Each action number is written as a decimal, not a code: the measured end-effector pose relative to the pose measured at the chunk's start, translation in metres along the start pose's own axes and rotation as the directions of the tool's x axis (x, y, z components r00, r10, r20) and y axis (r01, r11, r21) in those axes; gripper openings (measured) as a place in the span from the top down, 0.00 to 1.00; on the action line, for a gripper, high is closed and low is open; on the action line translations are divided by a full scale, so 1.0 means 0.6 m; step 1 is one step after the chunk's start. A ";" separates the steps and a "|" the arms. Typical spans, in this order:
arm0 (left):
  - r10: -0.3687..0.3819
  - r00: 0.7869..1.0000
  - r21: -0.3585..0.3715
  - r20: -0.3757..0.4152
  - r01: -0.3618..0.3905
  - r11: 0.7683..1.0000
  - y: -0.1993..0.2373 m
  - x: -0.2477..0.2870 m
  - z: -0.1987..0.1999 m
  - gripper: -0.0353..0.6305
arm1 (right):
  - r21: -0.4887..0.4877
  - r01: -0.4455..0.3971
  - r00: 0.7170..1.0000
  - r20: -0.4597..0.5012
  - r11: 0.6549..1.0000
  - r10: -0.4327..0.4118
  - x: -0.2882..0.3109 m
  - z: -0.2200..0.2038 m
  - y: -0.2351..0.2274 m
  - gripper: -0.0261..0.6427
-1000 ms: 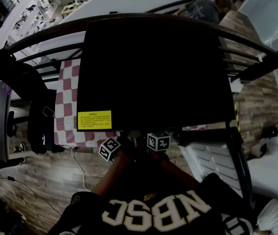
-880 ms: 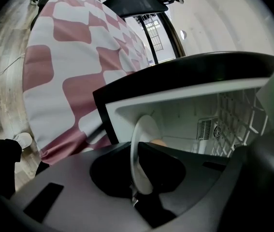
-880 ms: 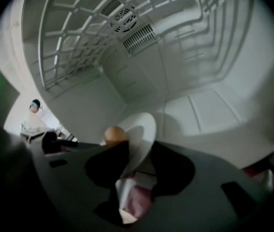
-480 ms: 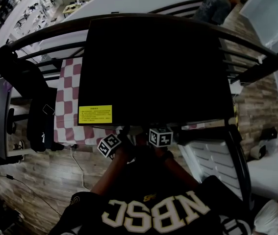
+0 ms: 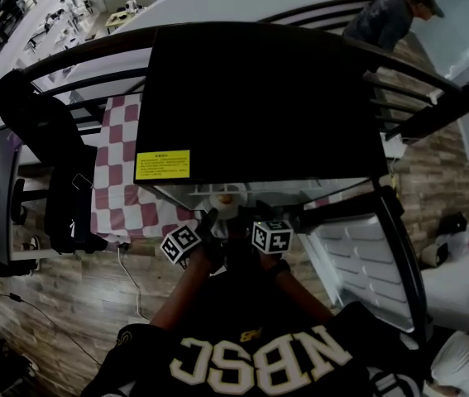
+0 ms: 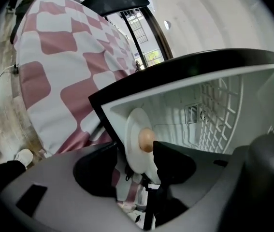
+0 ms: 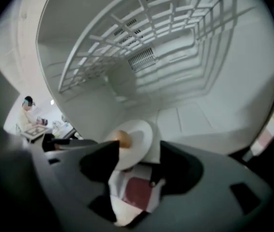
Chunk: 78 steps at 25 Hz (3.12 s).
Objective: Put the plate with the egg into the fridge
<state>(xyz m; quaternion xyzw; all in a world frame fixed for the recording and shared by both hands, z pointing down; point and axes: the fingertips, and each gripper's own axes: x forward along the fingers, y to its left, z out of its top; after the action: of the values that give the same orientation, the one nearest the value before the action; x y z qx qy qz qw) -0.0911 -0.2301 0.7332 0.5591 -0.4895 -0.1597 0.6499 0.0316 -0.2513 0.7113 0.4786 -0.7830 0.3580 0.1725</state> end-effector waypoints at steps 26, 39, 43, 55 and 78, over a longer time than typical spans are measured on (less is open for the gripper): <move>-0.014 0.993 0.226 -0.121 0.041 0.973 0.023 -0.013 -0.058 0.82 | 0.418 -0.204 0.978 0.041 0.885 0.207 0.011 -0.119 0.044 0.71; -0.023 0.994 0.103 -0.110 0.035 0.994 0.024 0.005 -0.058 0.87 | 0.493 -0.254 0.963 0.051 0.832 0.264 0.033 -0.098 0.047 0.78; -0.036 0.994 0.083 -0.099 0.045 0.996 0.016 0.008 -0.054 0.89 | 0.495 -0.261 0.962 0.060 0.829 0.267 0.035 -0.089 0.046 0.84; -0.051 0.997 0.053 -0.056 0.054 0.997 -0.009 0.034 -0.027 0.89 | 0.476 -0.240 0.969 0.059 0.846 0.242 0.056 -0.049 0.037 0.86; -0.020 0.997 0.099 -0.069 0.027 0.995 -0.049 0.084 -0.022 0.88 | 0.237 -0.135 0.989 -0.018 0.962 0.143 0.083 0.013 0.010 0.86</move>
<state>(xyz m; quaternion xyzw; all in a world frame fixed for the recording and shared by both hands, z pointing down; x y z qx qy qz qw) -0.0468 -0.2703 0.7314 0.6017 -0.4677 -0.1236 0.6355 0.0030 -0.2864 0.7344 0.4330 -0.7637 0.4676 0.1027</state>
